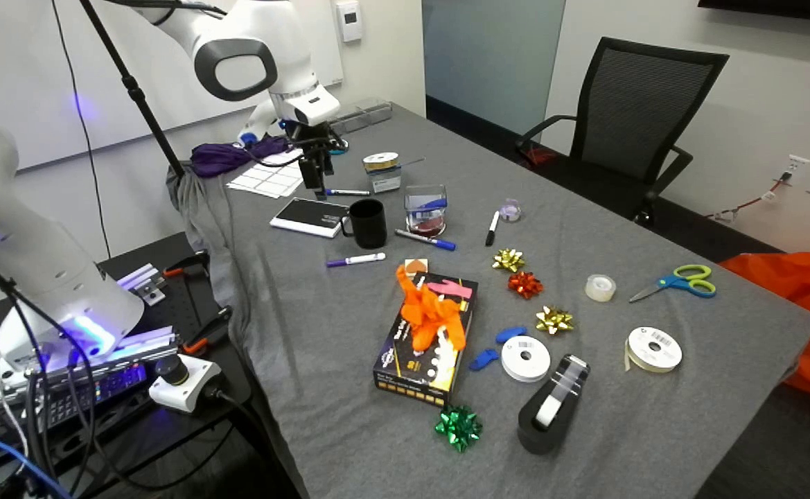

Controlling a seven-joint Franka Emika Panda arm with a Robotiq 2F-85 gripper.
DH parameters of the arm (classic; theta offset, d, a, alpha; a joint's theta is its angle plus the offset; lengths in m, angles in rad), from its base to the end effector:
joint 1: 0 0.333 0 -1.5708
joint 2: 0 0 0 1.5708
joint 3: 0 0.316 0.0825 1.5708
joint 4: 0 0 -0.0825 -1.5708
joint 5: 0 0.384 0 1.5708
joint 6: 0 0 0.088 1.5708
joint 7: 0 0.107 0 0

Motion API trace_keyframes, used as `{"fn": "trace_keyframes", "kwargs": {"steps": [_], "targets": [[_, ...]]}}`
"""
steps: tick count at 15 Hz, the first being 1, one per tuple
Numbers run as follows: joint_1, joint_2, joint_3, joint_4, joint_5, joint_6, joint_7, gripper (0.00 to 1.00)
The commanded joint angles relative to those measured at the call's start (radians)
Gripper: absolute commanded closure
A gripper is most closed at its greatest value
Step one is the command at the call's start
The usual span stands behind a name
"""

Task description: Put the black cup on the black object on the left

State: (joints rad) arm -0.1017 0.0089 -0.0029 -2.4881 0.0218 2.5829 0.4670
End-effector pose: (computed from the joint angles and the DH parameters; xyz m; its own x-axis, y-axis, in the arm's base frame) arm 0.4762 -0.0504 0.2918 0.8281 -0.5561 0.0706 -0.5538 -0.8311 -0.0503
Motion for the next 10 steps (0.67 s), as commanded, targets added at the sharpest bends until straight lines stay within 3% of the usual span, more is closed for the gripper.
{"fn": "trace_keyframes", "kwargs": {"steps": [1,10], "targets": [[0.024,0.116,-0.023,0.027,0.008,0.095,-0.006,0.0],[0.073,0.335,-0.029,0.103,0.119,0.278,-0.063,0.0]]}}
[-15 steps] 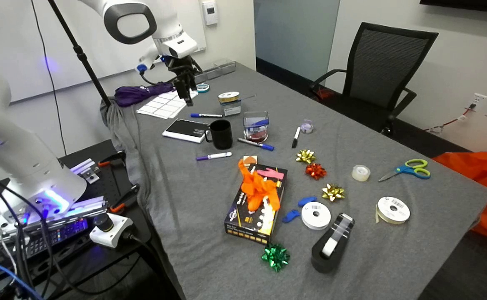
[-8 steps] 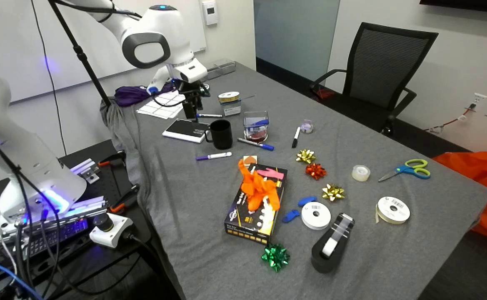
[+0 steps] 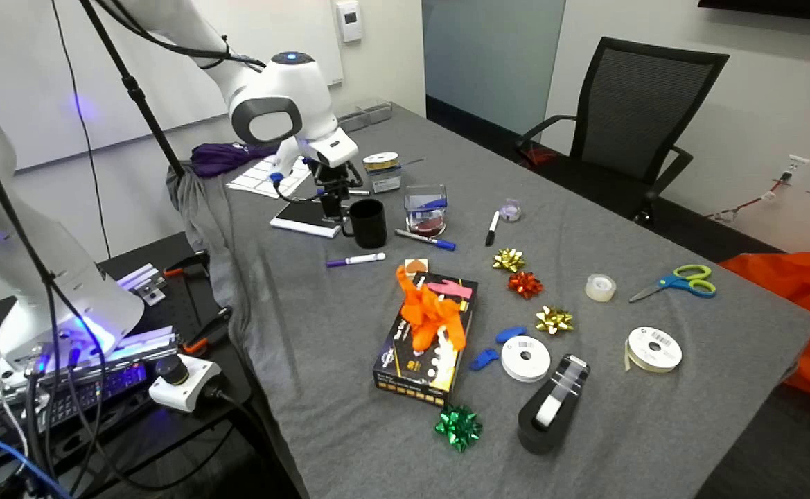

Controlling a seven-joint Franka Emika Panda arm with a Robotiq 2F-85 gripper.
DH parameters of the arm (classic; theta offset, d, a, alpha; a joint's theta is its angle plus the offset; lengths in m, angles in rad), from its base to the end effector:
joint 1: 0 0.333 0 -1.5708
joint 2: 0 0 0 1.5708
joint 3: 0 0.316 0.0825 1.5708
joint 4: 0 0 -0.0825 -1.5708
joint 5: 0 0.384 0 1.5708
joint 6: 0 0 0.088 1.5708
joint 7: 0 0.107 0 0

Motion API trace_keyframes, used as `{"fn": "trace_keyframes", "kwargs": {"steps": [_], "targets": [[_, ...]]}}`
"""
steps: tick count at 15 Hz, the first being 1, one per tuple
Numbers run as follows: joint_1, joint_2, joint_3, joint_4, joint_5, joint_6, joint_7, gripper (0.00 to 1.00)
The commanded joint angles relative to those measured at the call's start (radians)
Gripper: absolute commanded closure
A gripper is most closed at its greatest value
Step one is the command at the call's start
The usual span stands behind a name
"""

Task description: Put the black cup on the black object on the left

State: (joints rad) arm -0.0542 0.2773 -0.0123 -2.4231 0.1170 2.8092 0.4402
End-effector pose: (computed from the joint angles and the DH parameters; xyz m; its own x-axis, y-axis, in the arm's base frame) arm 0.5017 -0.0393 0.2054 0.8127 -0.5777 0.0763 -0.5717 -0.8158 -0.0873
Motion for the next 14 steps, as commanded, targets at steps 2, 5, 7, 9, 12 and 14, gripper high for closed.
{"fn": "trace_keyframes", "kwargs": {"steps": [2,5,7,9,12,14], "targets": [[0.05,0.1,-0.046,0.051,-0.003,0.081,-0.021,0.0],[0.089,0.135,-0.096,0.062,-0.032,0.106,-0.013,0.0],[0.118,0.149,-0.137,0.064,-0.059,0.11,-0.012,0.0],[0.141,0.161,-0.17,0.064,-0.084,0.116,-0.013,0.0],[0.169,0.17,-0.202,0.064,-0.107,0.125,-0.011,0.0],[0.175,0.174,-0.206,0.062,-0.105,0.131,-0.014,0.0]]}}
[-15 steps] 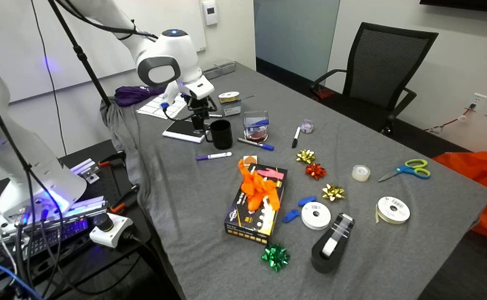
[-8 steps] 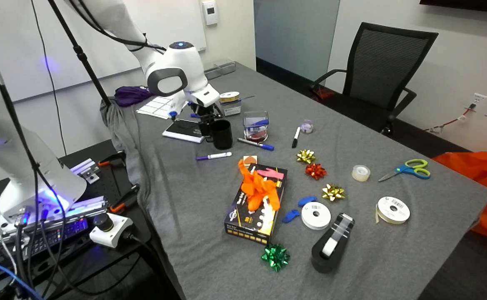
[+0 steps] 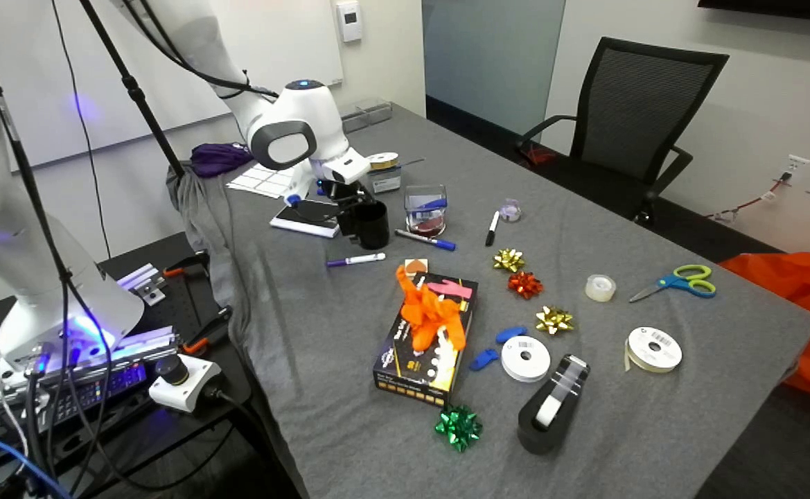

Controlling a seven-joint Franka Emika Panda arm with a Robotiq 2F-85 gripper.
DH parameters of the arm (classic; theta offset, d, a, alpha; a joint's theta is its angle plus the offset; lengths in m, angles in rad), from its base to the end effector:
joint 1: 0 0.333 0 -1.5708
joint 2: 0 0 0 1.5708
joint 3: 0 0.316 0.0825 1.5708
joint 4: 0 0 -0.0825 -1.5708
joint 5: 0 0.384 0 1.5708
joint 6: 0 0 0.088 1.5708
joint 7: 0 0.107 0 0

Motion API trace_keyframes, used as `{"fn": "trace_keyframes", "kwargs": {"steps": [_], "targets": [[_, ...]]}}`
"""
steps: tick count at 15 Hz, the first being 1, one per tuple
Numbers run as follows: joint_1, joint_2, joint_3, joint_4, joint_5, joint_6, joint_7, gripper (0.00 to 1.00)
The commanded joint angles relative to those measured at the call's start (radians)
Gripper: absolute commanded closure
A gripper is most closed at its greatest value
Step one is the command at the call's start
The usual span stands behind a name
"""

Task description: Put the black cup on the black object on the left

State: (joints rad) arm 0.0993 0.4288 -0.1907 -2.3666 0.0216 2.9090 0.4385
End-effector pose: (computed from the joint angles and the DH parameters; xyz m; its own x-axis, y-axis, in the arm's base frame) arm 0.5125 -0.0532 0.1607 0.8553 -0.4989 0.1402 -0.5054 -0.8628 0.0131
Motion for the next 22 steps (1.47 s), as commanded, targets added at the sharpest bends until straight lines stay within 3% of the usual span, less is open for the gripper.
{"fn": "trace_keyframes", "kwargs": {"steps": [1,2,12,17,22], "targets": [[0.022,0.022,-0.025,0.005,-0.004,0.03,-0.015,0.25],[0.017,0.02,-0.016,0.005,0.005,0.026,-0.019,0.27],[0.021,0.018,-0.012,0.011,0.018,0.019,-0.012,0.97],[0.001,-0.051,0.011,-0.022,0.059,-0.011,-0.022,0.96],[0.018,-0.2,0.006,-0.082,0.065,-0.09,-0.003,0.96]]}}
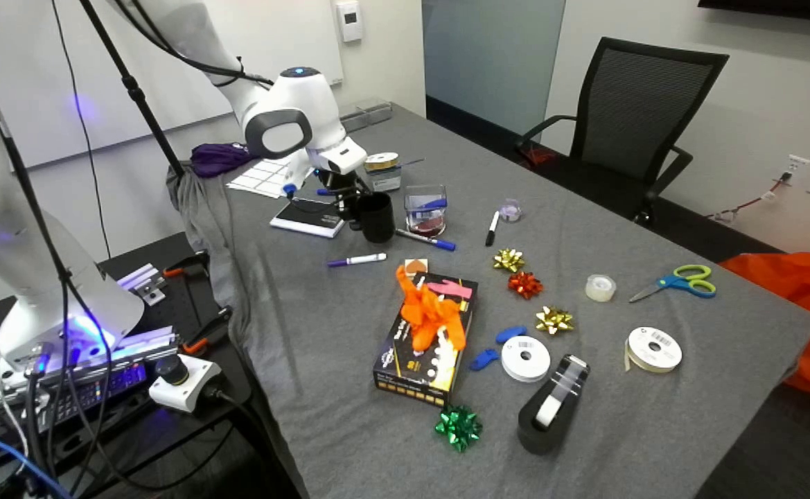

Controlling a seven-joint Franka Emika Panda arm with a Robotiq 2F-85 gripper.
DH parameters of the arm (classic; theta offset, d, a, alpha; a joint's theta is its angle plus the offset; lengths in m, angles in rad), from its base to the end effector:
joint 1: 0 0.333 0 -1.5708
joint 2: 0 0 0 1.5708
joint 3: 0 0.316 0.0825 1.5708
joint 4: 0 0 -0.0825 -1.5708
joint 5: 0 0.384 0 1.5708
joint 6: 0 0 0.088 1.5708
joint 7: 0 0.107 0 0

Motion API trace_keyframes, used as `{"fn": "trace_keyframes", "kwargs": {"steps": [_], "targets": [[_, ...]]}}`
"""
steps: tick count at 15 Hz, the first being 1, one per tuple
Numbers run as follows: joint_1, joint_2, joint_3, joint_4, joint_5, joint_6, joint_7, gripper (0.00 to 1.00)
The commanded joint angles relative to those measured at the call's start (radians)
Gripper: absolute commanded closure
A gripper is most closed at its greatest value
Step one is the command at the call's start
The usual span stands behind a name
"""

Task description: Put the black cup on the black object on the left

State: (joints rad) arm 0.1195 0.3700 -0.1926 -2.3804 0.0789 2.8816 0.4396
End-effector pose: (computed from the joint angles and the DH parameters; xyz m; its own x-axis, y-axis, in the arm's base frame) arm 0.5141 -0.0460 0.1835 0.8322 -0.5356 0.1438 -0.5380 -0.8426 -0.0250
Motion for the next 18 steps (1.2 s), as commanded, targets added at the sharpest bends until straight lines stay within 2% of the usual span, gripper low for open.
{"fn": "trace_keyframes", "kwargs": {"steps": [1,4,8,14,18], "targets": [[-0.006,-0.179,0.019,-0.081,0.013,-0.08,-0.001,0.96],[-0.007,-0.276,0.045,-0.097,0.012,-0.147,0.045,0.96],[-0.018,-0.363,0.082,-0.104,-0.048,-0.213,0.171,0.96],[-0.051,-0.432,0.135,-0.253,-0.066,-0.202,0.145,0.96],[-0.046,-0.436,0.169,-0.341,0.028,-0.154,0.121,0.96]]}}
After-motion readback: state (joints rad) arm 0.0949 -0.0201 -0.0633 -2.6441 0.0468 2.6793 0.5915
